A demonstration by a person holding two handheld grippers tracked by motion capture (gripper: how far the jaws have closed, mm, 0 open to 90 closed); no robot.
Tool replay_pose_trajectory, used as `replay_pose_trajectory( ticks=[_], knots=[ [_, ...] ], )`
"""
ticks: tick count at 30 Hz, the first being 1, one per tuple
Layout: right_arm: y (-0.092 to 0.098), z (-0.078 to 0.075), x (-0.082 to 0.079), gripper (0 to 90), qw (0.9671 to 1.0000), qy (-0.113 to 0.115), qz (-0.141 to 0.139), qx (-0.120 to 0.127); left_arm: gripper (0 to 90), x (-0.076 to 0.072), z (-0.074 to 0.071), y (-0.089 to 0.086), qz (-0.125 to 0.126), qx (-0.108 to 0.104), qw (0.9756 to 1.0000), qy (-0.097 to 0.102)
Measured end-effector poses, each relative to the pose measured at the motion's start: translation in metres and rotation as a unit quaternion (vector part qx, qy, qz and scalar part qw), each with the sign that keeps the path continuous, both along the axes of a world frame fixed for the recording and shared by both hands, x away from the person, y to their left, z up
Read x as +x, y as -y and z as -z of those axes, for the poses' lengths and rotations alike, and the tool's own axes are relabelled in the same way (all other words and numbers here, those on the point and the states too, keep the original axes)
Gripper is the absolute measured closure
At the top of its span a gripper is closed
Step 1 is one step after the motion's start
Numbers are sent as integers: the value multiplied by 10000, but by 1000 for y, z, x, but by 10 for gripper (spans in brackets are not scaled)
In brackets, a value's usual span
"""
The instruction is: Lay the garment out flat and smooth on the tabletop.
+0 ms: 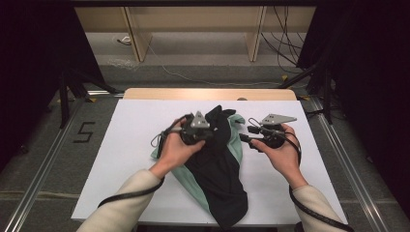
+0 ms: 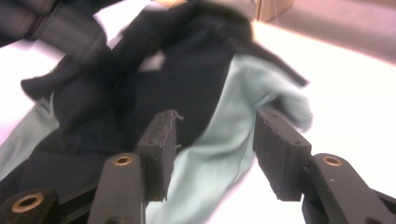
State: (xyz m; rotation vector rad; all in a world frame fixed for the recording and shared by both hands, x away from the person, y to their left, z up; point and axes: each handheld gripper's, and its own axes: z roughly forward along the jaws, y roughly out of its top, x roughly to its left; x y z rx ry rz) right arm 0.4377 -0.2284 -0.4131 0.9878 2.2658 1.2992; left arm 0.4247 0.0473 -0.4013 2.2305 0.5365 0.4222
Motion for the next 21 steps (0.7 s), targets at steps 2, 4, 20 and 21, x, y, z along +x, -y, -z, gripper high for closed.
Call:
replay_pose_trajectory(
  ticks=[2, 4, 20, 21],
  knots=[
    [-1, -12, -3, 458, 9995, 251, -167, -109, 847, -20, 5, 4, 295, 26, 9996, -23],
    [-1, -15, -4, 445, 9991, 311, -248, -161, 847, -26, 8, 6, 395, 36, 9992, -31],
    [-27, -14, -25, 368, 9674, 520, -2169, -1202, 843, -31, 8, 7, 388, 98, 9991, 149],
    [-28, -12, -28, 351, 9591, 678, -2304, -1500, 843, -28, 3, 5, 358, 61, 9991, 204]
  ],
)
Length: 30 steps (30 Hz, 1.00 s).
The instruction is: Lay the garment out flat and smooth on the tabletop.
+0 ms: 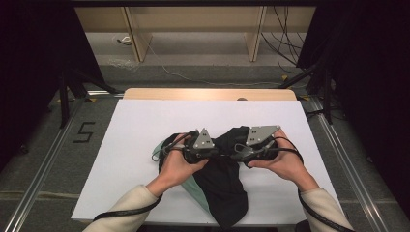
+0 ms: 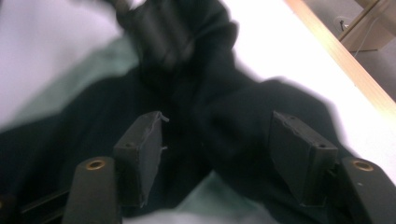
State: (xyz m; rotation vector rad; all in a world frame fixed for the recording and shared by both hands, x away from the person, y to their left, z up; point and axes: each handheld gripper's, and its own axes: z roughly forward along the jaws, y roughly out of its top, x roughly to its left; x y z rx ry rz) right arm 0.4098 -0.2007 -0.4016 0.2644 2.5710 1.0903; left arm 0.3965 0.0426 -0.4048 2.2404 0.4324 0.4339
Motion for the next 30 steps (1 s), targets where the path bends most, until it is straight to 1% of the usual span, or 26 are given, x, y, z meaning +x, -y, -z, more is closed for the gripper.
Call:
replay_pose_trajectory(
  ticks=[1, 4, 5, 6, 8, 9, 10, 11, 12, 13, 14, 15, 16, 17, 18, 19, 20, 21, 22, 23, 24, 25, 27, 28, 29, 30],
  knots=[
    [-1, 1, 0, 350, 9999, 74, -11, -83, 843, 0, -2, 0, 29, -33, 10000, -8],
    [-7, 7, 2, 359, 9978, 555, 53, -346, 844, -4, -6, 0, 147, -132, 9998, -62],
    [-7, 7, 2, 359, 9978, 555, 53, -346, 844, -4, -6, 0, 147, -132, 9998, -62],
    [-9, 8, 4, 365, 9966, 702, 45, -432, 844, -5, -6, 1, 157, -147, 9998, -52],
    [-13, 10, 6, 464, 9945, 886, 83, -558, 843, -5, -7, 1, 162, -151, 9998, -20],
    [-14, 12, 7, 631, 9930, 970, 162, -651, 843, -5, -8, 1, 139, -161, 9998, -8],
    [-14, 12, 7, 631, 9930, 970, 162, -651, 843, -4, -8, -1, 107, -171, 9998, 13],
    [-13, 12, 6, 784, 9951, 804, 189, -544, 840, -2, -9, -3, 79, -196, 9998, 25],
    [-11, 10, 6, 819, 9961, 713, 242, -457, 836, 0, -10, -6, 33, -233, 9997, 36],
    [-9, 8, 6, 838, 9969, 632, 281, -367, 828, 2, -12, -12, -78, -344, 9993, 95],
    [-9, 8, 6, 838, 9969, 632, 281, -367, 811, 2, -12, -12, -78, -344, 9993, 95],
    [-5, 4, 7, 847, 9982, 415, 436, -54, 763, 4, -16, -20, -174, -536, 9983, 174],
    [-3, 3, 7, 849, 9983, 330, 485, 59, 694, 4, -20, -25, -250, -617, 9974, 276],
    [-3, 3, 7, 849, 9983, 330, 485, 59, 609, 4, -20, -25, -250, -617, 9974, 276],
    [-2, 1, 8, 850, 9981, 219, 558, 170, 609, 5, -26, -34, -383, -725, 9959, 390],
    [2, 0, 10, 851, 9964, 82, 752, 393, 419, 5, -31, -47, -467, -790, 9951, 376],
    [4, 0, 11, 851, 9956, -21, 817, 465, 360, 5, -31, -47, -467, -790, 9951, 376],
    [5, 0, 12, 851, 9948, -81, 865, 529, 312, 6, -33, -54, -517, -755, 9953, 319],
    [5, 0, 12, 851, 9948, -81, 865, 529, 312, 7, -35, -62, -551, -628, 9962, 262],
    [6, 1, 13, 851, 9941, -119, 915, 574, 268, 7, -35, -70, -604, -564, 9963, 246],
    [6, 1, 13, 851, 9941, -119, 915, 574, 268, 8, -34, -77, -679, -534, 9960, 226],
    [6, 1, 13, 851, 9941, -144, 906, 585, 264, 11, -32, -82, -760, -467, 9959, 150],
    [4, 1, 13, 851, 9946, -145, 860, 554, 223, 21, -25, -89, -907, -303, 9954, -56],
    [3, 1, 12, 851, 9947, -142, 861, 542, 220, 28, -20, -90, -963, -249, 9950, -103],
    [2, 1, 12, 851, 9951, -139, 841, 505, 199, 40, -11, -88, -928, -184, 9951, -293],
    [2, 1, 12, 851, 9951, -139, 841, 505, 192, 40, -11, -88, -928, -184, 9951, -293]
  ],
)
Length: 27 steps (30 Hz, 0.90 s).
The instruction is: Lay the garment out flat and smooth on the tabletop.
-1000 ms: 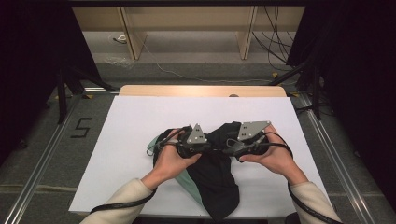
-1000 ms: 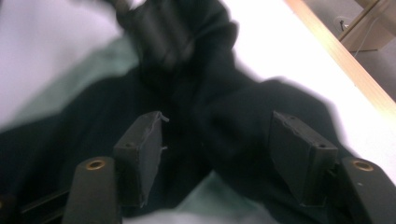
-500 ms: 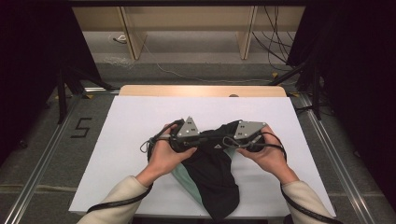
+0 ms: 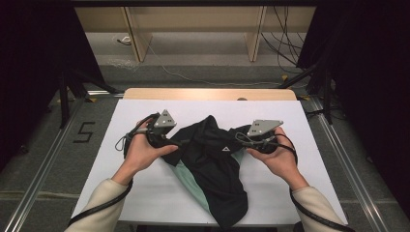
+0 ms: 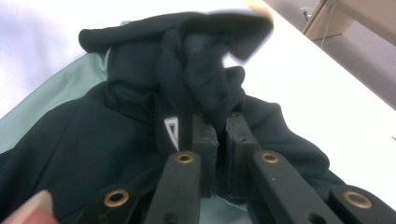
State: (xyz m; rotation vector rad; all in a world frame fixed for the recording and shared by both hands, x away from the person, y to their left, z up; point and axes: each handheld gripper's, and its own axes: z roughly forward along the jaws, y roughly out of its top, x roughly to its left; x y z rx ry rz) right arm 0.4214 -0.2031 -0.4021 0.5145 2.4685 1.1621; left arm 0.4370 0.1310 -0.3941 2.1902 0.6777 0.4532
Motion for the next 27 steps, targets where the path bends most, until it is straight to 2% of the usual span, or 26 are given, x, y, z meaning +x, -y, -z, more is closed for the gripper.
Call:
replay_pose_trajectory(
  ticks=[1, 2, 3, 6, 9, 10, 11, 12, 14, 16, 17, 20, 21, 22, 23, 24, 25, 26, 27],
  knots=[
    [0, 0, 0, 851, 10000, 2, -13, 1, 192, 9, 5, 3, 87, -61, 9999, -127],
    [-1, 1, 0, 851, 10000, -14, -44, -17, 167, 22, 9, 11, 290, 17, 9992, -276],
    [-1, 1, 0, 851, 10000, -14, -44, -17, 165, 22, 9, 11, 290, 17, 9992, -276],
    [-2, 2, -1, 851, 10000, -22, -87, -30, 167, 44, 11, 30, 646, 217, 9967, -432],
    [-1, 2, -2, 851, 9999, -29, -108, -33, 167, 62, 13, 44, 1063, 201, 9917, -691],
    [-1, 2, -2, 851, 9999, -41, -107, -30, 178, 71, 15, 49, 1192, 322, 9884, -880],
    [-1, 3, -2, 850, 9999, -40, -120, -33, 185, 75, 17, 53, 1291, 367, 9862, -966],
    [-1, 3, -2, 850, 9999, -40, -120, -33, 181, 75, 17, 53, 1291, 367, 9862, -966],
    [-1, 3, -3, 850, 9999, -28, -141, -51, 189, 79, 22, 56, 1417, 410, 9819, -1192],
    [-2, 3, -2, 849, 9998, -37, -177, -63, 238, 82, 26, 58, 1493, 392, 9785, -1367],
    [-2, 3, -3, 848, 9998, -45, -186, -67, 355, 82, 27, 57, 1526, 351, 9765, -1479],
    [-2, 3, -3, 847, 9998, -46, -203, -76, 556, 81, 25, 55, 1514, 250, 9778, -1427],
    [-2, 3, -3, 847, 9997, -53, -206, -74, 556, 80, 22, 52, 1471, 111, 9789, -1415],
    [-1, 3, -2, 845, 9997, -82, -211, -72, 684, 76, 16, 48, 1394, -30, 9816, -1306],
    [-1, 3, -2, 845, 9997, -82, -211, -72, 712, 76, 16, 48, 1394, -30, 9816, -1306],
    [-1, 2, -2, 846, 9998, -90, -195, -57, 712, 72, 11, 45, 1370, -140, 9832, -1196],
    [2, 3, -2, 841, 9997, -169, -182, -18, 735, 66, 4, 39, 1388, -339, 9837, -1088],
    [2, 3, -2, 841, 9997, -169, -182, -18, 744, 66, 4, 39, 1388, -339, 9837, -1088],
    [3, 3, -1, 840, 9997, -174, -169, -1, 744, 61, -2, 35, 1443, -367, 9838, -994]
  ],
)
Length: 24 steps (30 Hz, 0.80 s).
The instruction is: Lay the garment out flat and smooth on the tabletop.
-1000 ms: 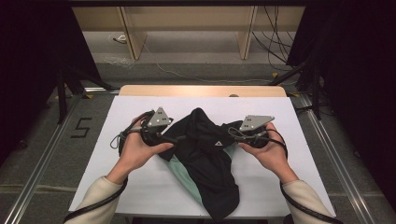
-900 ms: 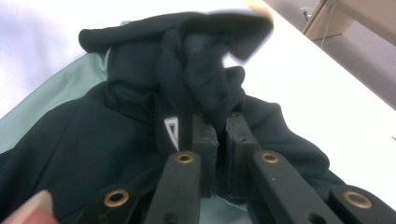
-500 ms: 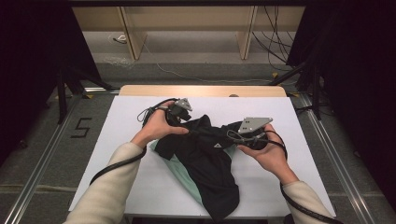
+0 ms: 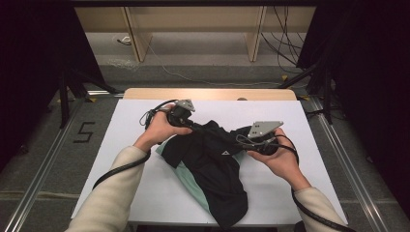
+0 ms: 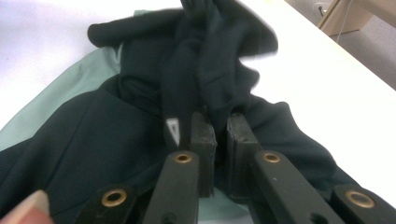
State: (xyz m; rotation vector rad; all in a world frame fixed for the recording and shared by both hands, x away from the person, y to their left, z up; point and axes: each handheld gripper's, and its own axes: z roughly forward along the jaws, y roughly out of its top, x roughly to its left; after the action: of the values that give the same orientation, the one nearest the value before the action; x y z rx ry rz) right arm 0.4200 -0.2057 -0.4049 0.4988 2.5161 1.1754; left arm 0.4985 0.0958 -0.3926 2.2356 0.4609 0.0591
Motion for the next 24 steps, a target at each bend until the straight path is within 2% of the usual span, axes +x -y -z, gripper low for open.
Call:
replay_pose_trajectory(
  ticks=[3, 6, 8, 11, 13, 15, 16, 18, 19, 20, 22, 24],
  knots=[
    [8, -1, 1, 802, 9999, -49, 113, 113, 763, -14, -10, -7, 11, -137, 9997, 195],
    [10, 1, 3, 798, 9998, -46, 171, 116, 767, -26, -15, -13, 61, -262, 9991, 327],
    [10, 6, 6, 794, 9997, -24, 241, 60, 772, -35, -16, -16, 31, -249, 9989, 401],
    [11, 10, 9, 838, 9996, -25, 257, 101, 772, -38, -15, -18, 51, -266, 9988, 411],
    [12, 11, 10, 900, 9993, 37, 345, 101, 770, -41, -14, -22, -28, -172, 9986, 499],
    [16, 8, 9, 900, 9992, -11, 359, 198, 768, -45, -13, -26, -77, -218, 9986, 483],
    [20, 3, 6, 900, 9990, 21, 348, 286, 766, -50, -12, -27, 20, -270, 9985, 472],
    [21, 0, 5, 889, 9990, 100, 256, 354, 766, -54, -13, -26, 40, -256, 9983, 517],
    [21, 0, 6, 835, 9991, 101, 209, 349, 767, -54, -13, -26, 40, -256, 9983, 517],
    [21, 0, 6, 835, 9991, 101, 209, 349, 767, -53, -14, -25, -5, -124, 9980, 615],
    [16, 3, 7, 687, 9996, 160, 86, 213, 767, -51, -13, -24, -116, -35, 9979, 644],
    [12, 7, 7, 559, 9998, 171, -65, 91, 767, -51, -12, -24, -78, -54, 9980, 626]
  ],
)
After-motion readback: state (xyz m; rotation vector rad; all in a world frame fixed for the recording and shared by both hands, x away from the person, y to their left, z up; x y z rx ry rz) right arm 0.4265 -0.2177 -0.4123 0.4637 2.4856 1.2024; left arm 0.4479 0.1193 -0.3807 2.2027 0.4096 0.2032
